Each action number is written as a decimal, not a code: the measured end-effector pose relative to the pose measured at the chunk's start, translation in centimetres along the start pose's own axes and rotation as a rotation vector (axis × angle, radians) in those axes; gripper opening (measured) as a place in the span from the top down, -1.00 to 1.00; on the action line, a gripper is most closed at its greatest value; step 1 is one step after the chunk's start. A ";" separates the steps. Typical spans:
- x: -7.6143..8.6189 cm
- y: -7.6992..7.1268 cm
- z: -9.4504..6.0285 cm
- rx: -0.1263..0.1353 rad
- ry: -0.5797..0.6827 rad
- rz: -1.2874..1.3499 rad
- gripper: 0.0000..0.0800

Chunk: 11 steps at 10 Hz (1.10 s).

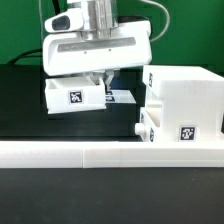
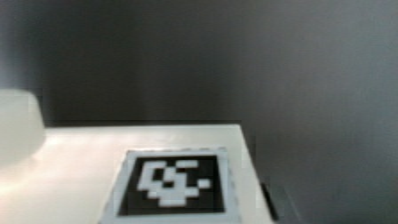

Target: Assemble drawer

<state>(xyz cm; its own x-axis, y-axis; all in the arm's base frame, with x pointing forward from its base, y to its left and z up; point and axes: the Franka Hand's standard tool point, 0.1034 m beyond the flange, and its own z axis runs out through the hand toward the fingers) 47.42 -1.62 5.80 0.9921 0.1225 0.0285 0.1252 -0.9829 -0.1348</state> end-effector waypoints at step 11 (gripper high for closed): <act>1.3 1.9 -0.2 -0.021 -0.026 -0.832 0.89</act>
Offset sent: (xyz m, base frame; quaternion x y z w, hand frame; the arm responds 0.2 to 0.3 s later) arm 0.0000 0.0000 0.0000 0.0000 0.0000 -0.1938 0.9810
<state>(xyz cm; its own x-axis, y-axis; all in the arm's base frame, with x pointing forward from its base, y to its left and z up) 48.99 -3.32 5.81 0.5753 0.8132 0.0879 0.8180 -0.5720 -0.0617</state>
